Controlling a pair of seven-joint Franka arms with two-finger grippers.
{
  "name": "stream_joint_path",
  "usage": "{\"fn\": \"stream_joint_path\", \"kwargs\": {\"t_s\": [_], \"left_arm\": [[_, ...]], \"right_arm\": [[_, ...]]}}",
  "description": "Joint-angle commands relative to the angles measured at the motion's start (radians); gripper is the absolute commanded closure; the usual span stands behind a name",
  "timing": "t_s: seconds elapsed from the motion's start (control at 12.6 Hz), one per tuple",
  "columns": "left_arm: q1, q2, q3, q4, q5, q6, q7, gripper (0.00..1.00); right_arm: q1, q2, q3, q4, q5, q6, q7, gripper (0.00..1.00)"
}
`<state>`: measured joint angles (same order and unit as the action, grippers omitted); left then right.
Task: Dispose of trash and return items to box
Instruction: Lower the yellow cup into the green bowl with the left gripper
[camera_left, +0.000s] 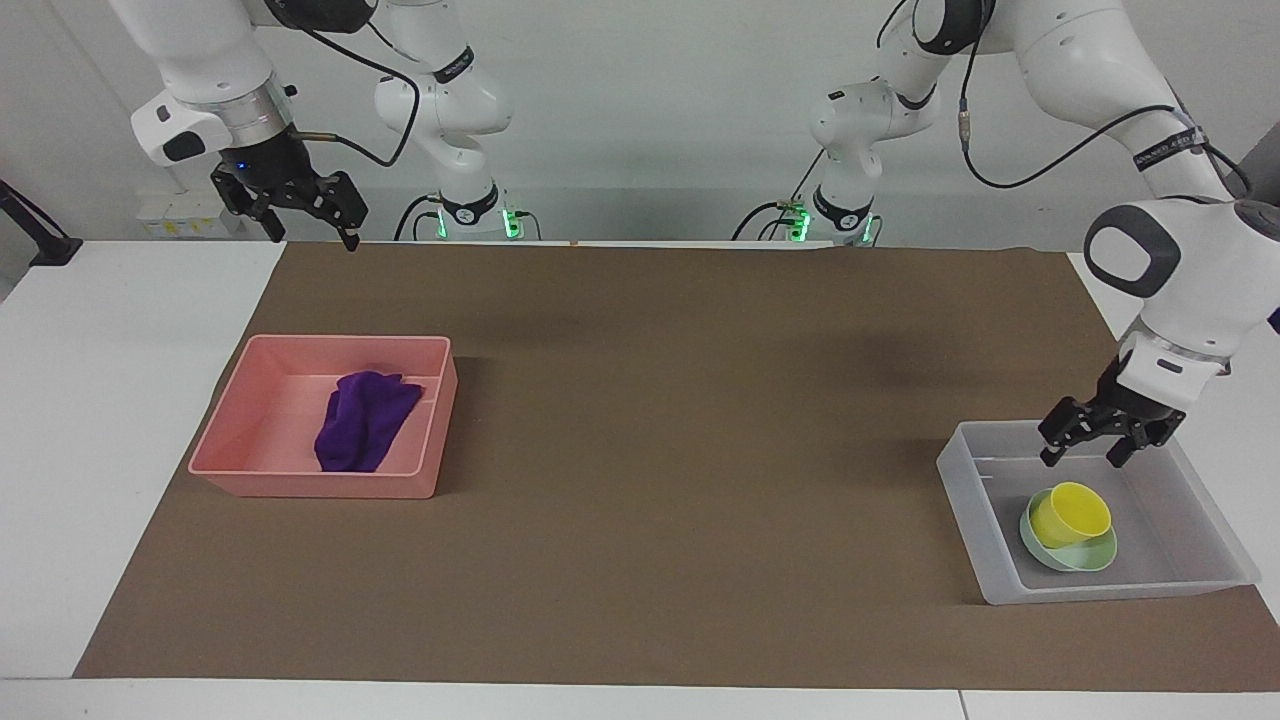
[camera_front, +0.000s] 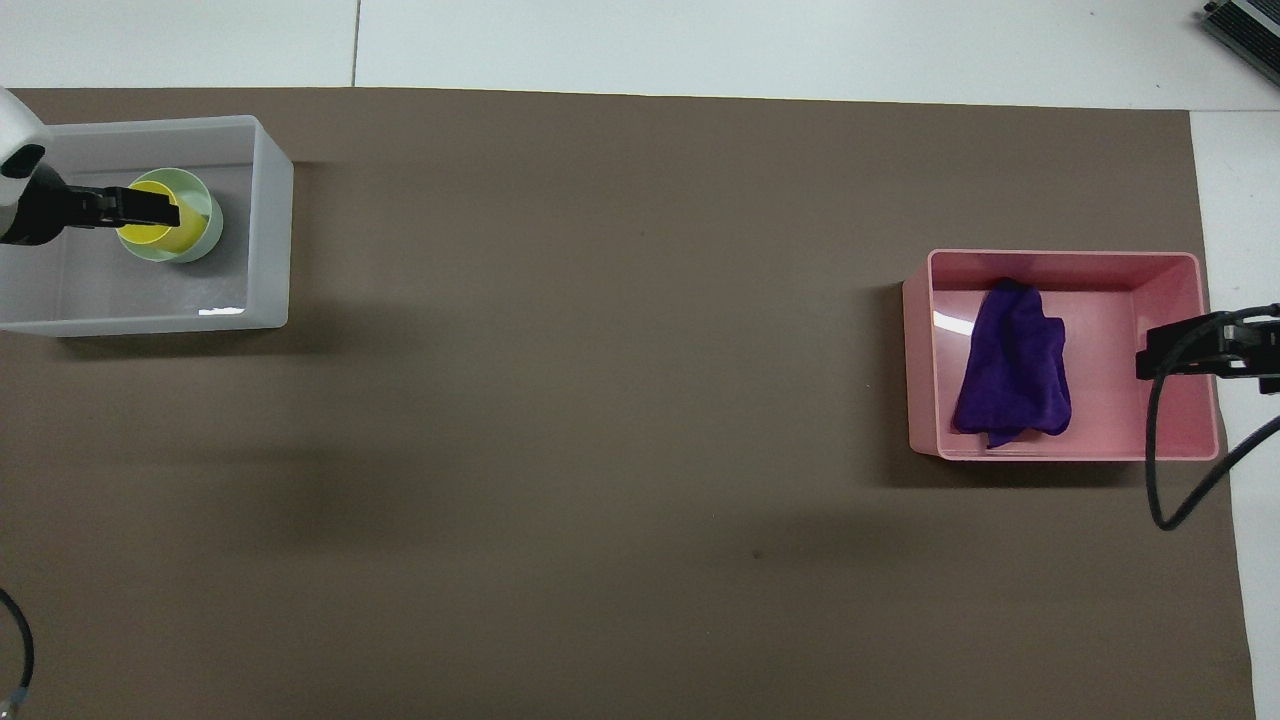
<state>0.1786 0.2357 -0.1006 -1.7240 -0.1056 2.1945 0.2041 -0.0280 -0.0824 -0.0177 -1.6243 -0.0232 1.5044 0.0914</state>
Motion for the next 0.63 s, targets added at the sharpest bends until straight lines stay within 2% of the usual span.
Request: {"fn": "stream_joint_path", "kwargs": {"t_s": [0.0, 0.16, 0.32, 0.56], "left_arm": [[-0.056, -0.165, 0.016, -0.175, -0.009, 0.001, 0.006, 0.00], [-0.092, -0.202, 0.016, -0.161, 0.001, -0.070, -0.017, 0.00], [-0.123, -0.223, 0.010, -0.128, 0.090, -0.128, -0.058, 0.00], [-0.156, -0.220, 0.007, 0.027, 0.104, -0.315, -0.114, 0.00]], "right_arm": [[-0.006, -0.036, 0.004, -0.046, 0.005, 0.030, -0.022, 0.00], [-0.007, -0.036, 0.004, -0.045, 0.005, 0.025, -0.021, 0.00], [-0.007, -0.036, 0.004, -0.045, 0.005, 0.030, -0.021, 0.00], [-0.007, -0.036, 0.004, -0.046, 0.005, 0.031, -0.021, 0.00]]}}
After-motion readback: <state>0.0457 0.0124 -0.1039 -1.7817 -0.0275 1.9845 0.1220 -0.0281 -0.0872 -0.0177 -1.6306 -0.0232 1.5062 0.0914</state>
